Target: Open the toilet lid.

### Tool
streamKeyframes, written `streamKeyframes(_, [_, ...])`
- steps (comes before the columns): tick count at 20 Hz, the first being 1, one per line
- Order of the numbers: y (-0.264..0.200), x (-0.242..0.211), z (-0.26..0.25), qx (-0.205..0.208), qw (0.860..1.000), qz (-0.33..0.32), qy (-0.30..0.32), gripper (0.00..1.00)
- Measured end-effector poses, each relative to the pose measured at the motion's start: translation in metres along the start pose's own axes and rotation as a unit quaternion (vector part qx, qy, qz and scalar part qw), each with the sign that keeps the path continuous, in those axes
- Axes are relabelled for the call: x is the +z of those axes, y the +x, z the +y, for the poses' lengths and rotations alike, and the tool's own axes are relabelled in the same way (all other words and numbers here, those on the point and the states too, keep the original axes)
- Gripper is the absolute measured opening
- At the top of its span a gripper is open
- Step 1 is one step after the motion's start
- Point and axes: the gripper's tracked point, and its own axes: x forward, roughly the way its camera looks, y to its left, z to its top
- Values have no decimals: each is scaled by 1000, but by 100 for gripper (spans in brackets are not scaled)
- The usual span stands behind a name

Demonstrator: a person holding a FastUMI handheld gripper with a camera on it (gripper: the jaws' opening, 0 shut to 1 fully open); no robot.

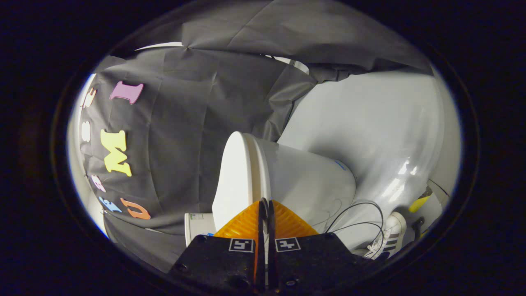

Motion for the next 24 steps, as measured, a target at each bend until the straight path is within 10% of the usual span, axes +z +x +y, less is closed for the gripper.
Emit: streamKeyframes(24, [-48, -23, 127, 22, 991, -53, -122, 4])
